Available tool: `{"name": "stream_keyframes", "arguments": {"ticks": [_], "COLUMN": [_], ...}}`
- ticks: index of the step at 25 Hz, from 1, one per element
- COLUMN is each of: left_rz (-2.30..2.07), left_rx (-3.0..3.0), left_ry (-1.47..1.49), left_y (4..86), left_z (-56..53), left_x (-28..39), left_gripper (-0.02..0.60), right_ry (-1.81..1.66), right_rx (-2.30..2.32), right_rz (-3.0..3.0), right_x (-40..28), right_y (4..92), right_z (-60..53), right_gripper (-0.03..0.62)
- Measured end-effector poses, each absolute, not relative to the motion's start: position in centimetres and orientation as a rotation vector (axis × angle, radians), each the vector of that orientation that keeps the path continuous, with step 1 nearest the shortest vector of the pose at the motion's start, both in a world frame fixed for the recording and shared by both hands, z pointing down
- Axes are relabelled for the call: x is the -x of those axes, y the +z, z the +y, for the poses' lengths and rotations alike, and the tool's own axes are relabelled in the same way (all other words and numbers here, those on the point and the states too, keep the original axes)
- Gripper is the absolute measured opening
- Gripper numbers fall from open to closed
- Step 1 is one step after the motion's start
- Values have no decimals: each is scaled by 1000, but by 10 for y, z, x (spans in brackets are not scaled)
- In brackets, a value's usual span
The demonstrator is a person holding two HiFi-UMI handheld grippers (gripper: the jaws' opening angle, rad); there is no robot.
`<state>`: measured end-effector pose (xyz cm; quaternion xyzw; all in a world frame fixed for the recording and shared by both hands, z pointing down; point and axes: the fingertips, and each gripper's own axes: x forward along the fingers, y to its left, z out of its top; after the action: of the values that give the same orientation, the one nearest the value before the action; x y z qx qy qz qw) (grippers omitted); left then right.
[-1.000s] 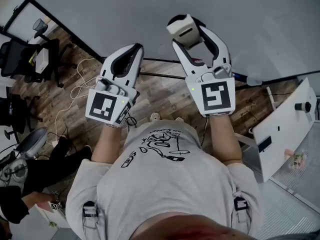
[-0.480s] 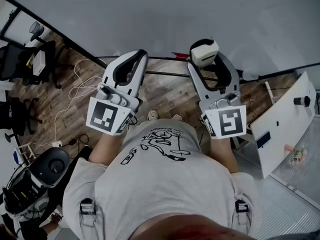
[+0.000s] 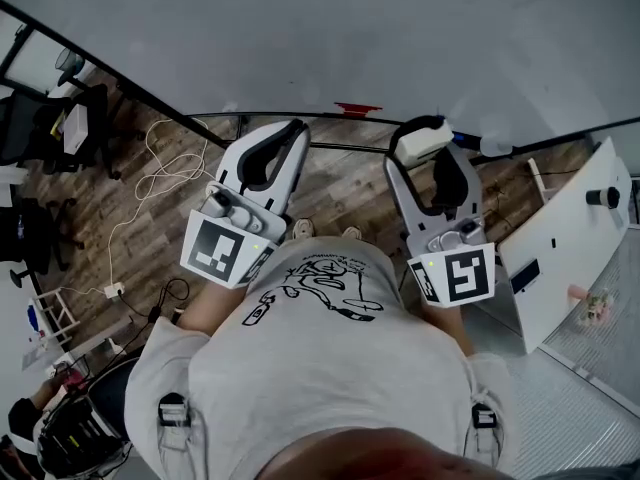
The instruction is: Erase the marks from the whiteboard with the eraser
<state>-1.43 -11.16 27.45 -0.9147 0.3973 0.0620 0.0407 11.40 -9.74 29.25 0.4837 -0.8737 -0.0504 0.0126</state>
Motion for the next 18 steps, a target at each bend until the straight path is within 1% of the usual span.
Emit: {"name": "stream_keyframes", "arguments": {"ticks": [6, 18], "left_rz": [1186, 1179], "left_rx": [2811, 2827], "left_ry": [177, 173], "left_y": [281, 282], "left_z": [-99, -97], "left_x": [0, 2], "left_gripper": [32, 33], "right_ry": [-173, -150], "right_rx": [-1470, -1475], "right_rz": [-2700, -2710], "right_x": [-125, -122], "right_y": [304, 305], "right_z": [-82, -82], "right_gripper": [261, 261]}}
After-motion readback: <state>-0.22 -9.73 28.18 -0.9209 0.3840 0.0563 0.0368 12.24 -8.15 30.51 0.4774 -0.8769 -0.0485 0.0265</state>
